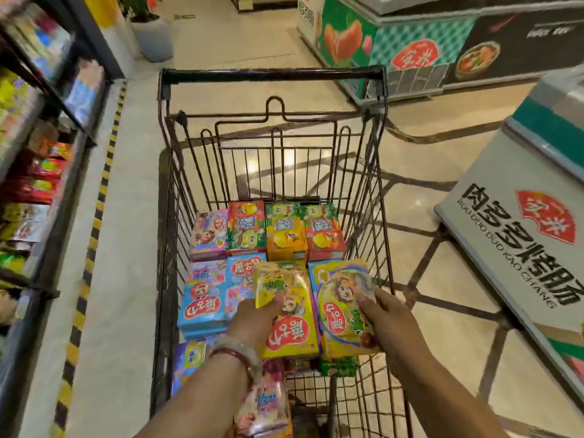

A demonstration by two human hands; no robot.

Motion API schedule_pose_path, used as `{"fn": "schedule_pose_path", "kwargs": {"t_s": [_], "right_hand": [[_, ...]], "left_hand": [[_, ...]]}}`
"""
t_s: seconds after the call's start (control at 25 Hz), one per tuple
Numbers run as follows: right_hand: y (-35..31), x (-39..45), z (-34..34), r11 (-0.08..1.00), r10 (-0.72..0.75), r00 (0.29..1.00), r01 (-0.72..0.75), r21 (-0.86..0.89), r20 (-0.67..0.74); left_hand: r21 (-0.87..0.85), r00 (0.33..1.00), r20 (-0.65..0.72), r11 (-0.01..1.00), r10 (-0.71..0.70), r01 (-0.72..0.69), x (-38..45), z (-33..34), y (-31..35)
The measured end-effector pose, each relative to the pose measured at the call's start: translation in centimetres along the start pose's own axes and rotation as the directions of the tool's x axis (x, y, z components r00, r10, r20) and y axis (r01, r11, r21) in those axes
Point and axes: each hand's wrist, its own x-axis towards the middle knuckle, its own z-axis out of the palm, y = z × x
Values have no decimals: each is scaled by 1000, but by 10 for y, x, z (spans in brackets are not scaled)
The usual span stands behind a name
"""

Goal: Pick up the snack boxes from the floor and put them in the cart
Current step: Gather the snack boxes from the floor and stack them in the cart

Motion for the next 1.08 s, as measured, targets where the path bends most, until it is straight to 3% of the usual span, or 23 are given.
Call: {"fn": "schedule_pose_path", "kwargs": {"t_s": [0.2,0.4,0.48,0.6,0.68,0.84,0.96,1.08], "right_hand": [[12,39,22,986,-23,994,5,-167,-106],[33,72,36,951,-21,985,-32,-306,-169],[38,80,38,923,-33,983,-40,-382,-182],[42,86,38,894,-42,979,-53,-446,-202],[42,88,37,882,-33,978,-67,-466,-204],[50,95,33,808,-95,984,-11,-589,-150],[56,97,32,738,-246,963,113,-665,-110],[63,92,32,487,-461,887,276,-828,24]], "left_hand": [[34,999,5,999,42,-43,46,30,0],[325,963,-126,928,236,-185,58,53,-7],[497,938,-109,835,330,-236,60,58,-13],[753,932,43,601,361,-268,62,63,-15],[806,882,92,486,462,-339,65,65,-14],[855,860,131,382,494,-350,74,64,-10],[896,793,210,212,572,-390,84,52,-17],[896,783,310,111,539,-431,89,47,-34]]}}
